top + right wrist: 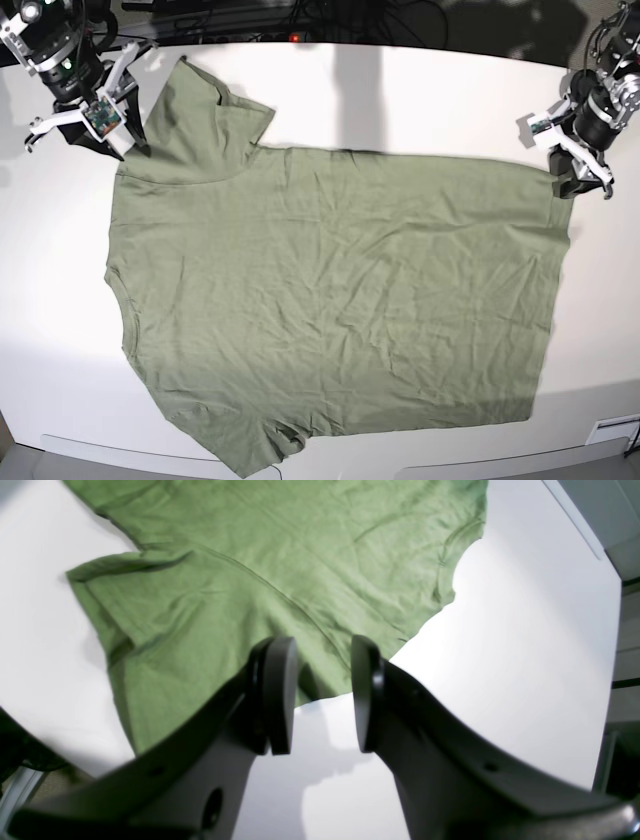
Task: Fold the T-shirt properly
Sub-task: 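Grasp the shoulder corners of the green shirt with both grippers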
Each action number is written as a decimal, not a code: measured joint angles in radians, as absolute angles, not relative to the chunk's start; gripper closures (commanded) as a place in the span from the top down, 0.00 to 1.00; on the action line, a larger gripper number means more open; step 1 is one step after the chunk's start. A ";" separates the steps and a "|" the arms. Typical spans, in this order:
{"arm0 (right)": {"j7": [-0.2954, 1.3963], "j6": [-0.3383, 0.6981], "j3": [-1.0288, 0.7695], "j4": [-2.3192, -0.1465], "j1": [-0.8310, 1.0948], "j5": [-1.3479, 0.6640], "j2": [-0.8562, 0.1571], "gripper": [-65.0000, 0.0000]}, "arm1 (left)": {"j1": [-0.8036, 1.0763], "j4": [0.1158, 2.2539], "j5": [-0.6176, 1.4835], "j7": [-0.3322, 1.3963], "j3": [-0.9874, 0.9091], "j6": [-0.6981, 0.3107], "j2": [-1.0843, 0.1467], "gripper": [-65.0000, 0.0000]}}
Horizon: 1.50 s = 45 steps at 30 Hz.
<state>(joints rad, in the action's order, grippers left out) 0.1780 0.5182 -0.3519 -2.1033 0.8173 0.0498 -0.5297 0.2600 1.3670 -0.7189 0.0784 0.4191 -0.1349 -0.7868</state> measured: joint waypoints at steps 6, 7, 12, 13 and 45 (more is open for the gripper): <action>0.178 0.519 -0.352 -2.103 0.818 0.050 -0.529 0.30 | 0.255 1.342 -0.743 0.109 0.419 -0.136 -0.827 0.47; 0.178 0.519 -0.352 -2.103 0.818 0.050 -0.529 0.30 | 0.255 1.340 -0.743 0.111 0.419 -0.137 -0.831 0.47; 0.178 0.519 -0.352 -2.103 0.818 0.050 -0.529 0.30 | 0.257 1.340 -0.743 0.128 0.419 -0.137 -0.820 0.47; 0.178 0.519 -0.352 -2.103 0.818 0.049 -0.529 0.30 | 0.258 1.340 -0.744 0.135 0.419 -0.136 -0.812 0.47; 0.258 0.574 -0.099 -1.966 0.767 0.271 -0.532 0.60 | 0.247 1.343 -0.763 0.097 0.412 -0.138 -0.731 0.00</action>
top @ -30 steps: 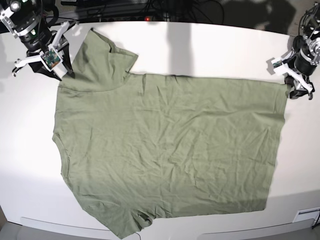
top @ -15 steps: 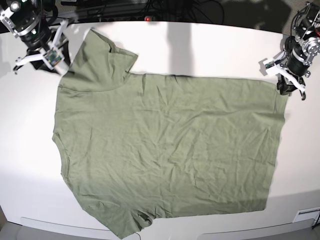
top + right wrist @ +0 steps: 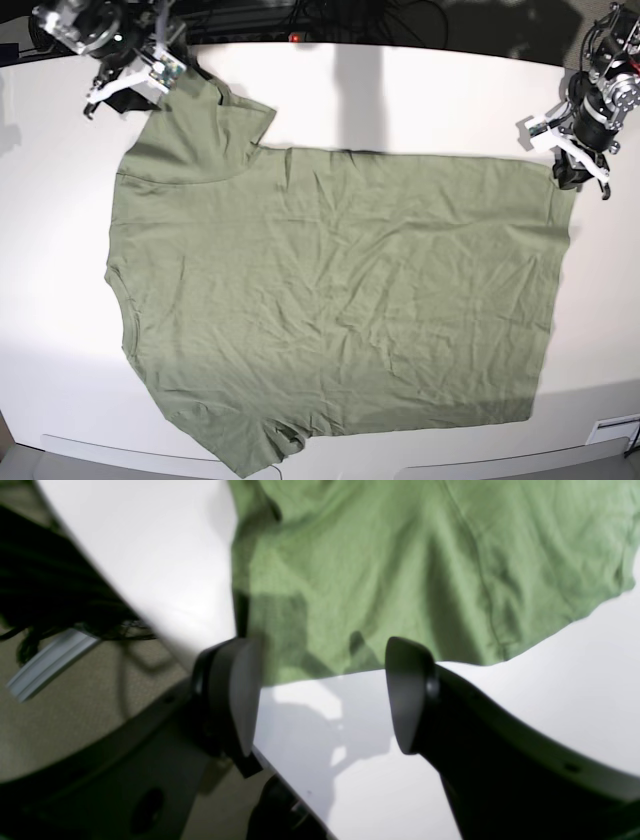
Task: Fold the T-shirt properly
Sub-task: 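Grasp the shoulder corners of the green shirt with both grippers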
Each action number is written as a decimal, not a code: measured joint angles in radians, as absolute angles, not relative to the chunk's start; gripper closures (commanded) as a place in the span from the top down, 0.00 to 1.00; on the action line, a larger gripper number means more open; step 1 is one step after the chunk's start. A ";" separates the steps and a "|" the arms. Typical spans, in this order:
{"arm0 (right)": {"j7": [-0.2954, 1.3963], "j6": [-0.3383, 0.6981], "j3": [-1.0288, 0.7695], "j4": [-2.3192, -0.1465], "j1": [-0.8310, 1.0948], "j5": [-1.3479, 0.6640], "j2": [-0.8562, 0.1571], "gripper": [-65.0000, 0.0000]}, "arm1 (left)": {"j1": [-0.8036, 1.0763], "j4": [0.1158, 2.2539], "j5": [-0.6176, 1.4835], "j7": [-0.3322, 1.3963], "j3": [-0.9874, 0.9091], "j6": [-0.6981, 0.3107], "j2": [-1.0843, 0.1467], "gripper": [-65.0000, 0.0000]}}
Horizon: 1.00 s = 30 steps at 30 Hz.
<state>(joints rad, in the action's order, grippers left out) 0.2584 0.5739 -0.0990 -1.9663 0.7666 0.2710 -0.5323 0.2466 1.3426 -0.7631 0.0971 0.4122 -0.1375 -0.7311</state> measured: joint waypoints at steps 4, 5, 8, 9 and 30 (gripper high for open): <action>0.310 0.570 0.019 -1.962 0.703 0.313 -0.535 0.60 | 0.249 1.345 -0.763 0.096 0.412 -0.137 -0.731 0.00; 0.347 0.569 0.044 -1.963 0.696 0.313 -0.535 0.60 | 0.249 1.345 -0.763 0.096 0.412 -0.137 -0.731 0.00; 0.396 0.572 0.106 -1.962 0.690 0.300 -0.535 0.60 | 0.249 1.345 -0.763 0.097 0.412 -0.137 -0.731 0.00; 0.395 0.572 0.124 -1.962 0.685 0.282 -0.535 0.60 | 0.249 1.345 -0.763 0.097 0.412 -0.137 -0.731 0.00; 0.613 0.509 0.167 -1.963 0.679 0.344 -0.570 0.60 | 0.249 1.345 -0.763 0.090 0.412 -0.137 -0.731 0.00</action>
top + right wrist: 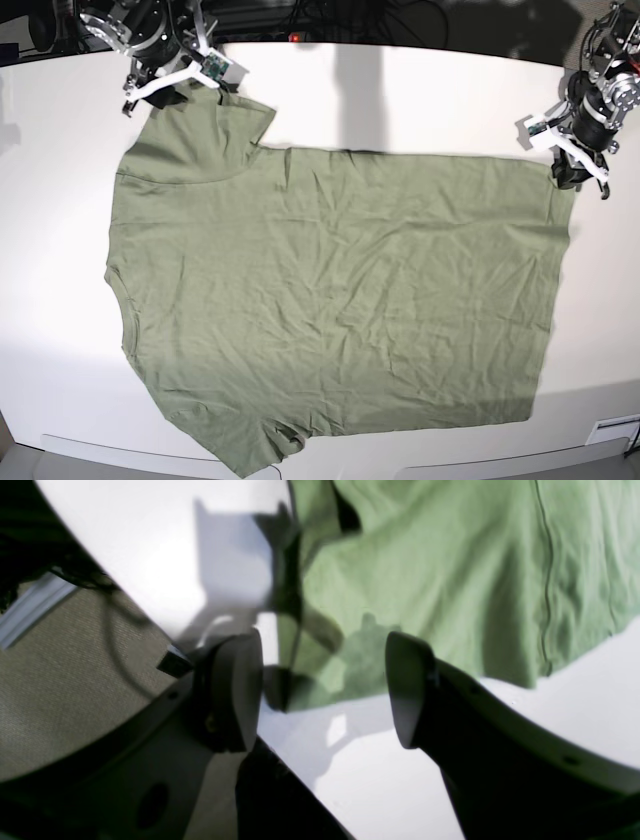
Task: Fold the T-shirt properly
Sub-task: 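Grasp the shoulder corners of the green shirt with both grippers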
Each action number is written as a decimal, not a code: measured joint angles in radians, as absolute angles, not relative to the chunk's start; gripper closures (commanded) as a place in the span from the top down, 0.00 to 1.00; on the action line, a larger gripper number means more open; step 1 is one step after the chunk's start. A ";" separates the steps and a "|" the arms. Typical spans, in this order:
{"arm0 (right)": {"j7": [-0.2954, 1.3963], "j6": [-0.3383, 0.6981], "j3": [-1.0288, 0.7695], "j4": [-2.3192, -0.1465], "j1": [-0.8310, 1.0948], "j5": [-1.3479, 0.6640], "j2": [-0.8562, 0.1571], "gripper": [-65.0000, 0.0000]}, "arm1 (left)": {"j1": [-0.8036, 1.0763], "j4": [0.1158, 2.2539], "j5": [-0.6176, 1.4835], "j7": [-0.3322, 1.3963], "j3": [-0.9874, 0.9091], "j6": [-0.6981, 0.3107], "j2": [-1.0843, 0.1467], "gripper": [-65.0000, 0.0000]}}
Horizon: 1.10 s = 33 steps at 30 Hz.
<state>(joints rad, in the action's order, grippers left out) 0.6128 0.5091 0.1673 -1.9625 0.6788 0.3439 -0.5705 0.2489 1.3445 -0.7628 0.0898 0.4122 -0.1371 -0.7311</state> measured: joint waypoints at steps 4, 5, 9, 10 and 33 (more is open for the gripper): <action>0.648 0.513 0.167 -1.963 0.679 0.346 -0.606 0.60 | 0.249 1.345 -0.763 0.090 0.412 -0.137 -0.731 0.00; 0.645 0.513 0.167 -1.963 0.679 0.346 -0.616 0.60 | 0.249 1.345 -0.763 0.090 0.412 -0.138 -0.731 0.00; 0.599 0.513 0.167 -1.963 0.679 0.358 -0.637 0.60 | 0.249 1.345 -0.763 0.090 0.412 -0.137 -0.731 0.00; 0.597 0.513 0.167 -1.961 0.679 0.358 -0.637 0.60 | 0.249 1.345 -0.763 0.090 0.412 -0.137 -0.731 0.00; 0.389 0.630 0.164 -1.865 0.668 0.536 -0.659 0.44 | 0.249 1.345 -0.762 0.097 0.412 -0.137 -0.731 0.00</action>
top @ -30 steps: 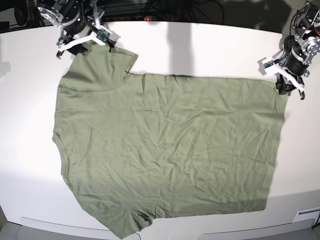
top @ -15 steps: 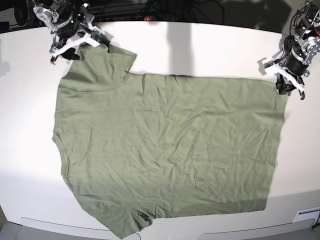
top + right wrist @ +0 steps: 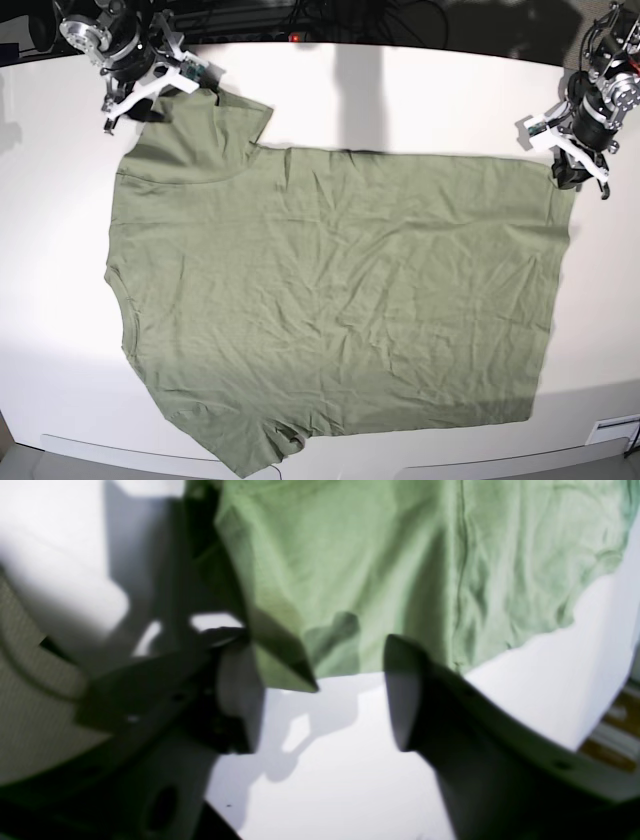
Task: Fold the T-shirt properly
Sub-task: 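Grasp the shoulder corners of the green shirt with both grippers, then lift the shirt shoulders and pull them toward the hem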
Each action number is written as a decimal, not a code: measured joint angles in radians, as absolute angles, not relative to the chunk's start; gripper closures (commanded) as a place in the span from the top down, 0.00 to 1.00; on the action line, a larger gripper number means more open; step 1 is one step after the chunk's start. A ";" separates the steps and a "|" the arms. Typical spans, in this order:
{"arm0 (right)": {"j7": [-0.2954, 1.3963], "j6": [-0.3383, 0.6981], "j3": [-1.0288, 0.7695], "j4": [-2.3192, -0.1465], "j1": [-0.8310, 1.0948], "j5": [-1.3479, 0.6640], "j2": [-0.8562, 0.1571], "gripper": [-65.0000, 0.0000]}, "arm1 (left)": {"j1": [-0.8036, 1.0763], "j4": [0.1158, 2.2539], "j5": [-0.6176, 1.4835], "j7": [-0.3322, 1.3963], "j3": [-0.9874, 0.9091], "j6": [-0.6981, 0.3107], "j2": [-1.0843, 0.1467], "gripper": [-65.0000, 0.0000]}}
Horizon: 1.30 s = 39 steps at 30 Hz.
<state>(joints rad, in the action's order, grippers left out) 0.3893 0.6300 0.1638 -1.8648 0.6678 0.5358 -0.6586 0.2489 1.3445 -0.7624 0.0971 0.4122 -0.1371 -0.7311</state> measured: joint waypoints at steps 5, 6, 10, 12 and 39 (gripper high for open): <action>0.391 0.636 0.165 -1.860 0.670 0.525 -0.665 0.27 | 0.249 1.345 -0.762 0.097 0.412 -0.137 -0.731 0.00; 0.390 0.636 0.165 -1.860 0.671 0.525 -0.665 0.26 | 0.249 1.345 -0.762 0.097 0.412 -0.137 -0.731 0.00; 0.390 0.636 0.165 -1.861 0.671 0.525 -0.665 0.26 | 0.249 1.345 -0.762 0.098 0.412 -0.137 -0.731 0.00; 0.397 0.642 0.165 -1.868 0.671 0.525 -0.665 0.20 | 0.249 1.345 -0.762 0.098 0.412 -0.137 -0.731 0.00; 0.523 0.432 0.171 -1.894 0.677 0.397 -0.671 0.00 | 0.249 1.345 -0.761 0.107 0.412 -0.137 -0.730 0.00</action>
<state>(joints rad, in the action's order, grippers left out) 0.5228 0.4324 0.1711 -1.8942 0.6765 0.3973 -0.6708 0.2489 1.3453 -0.7609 0.1066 0.4122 -0.1371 -0.7303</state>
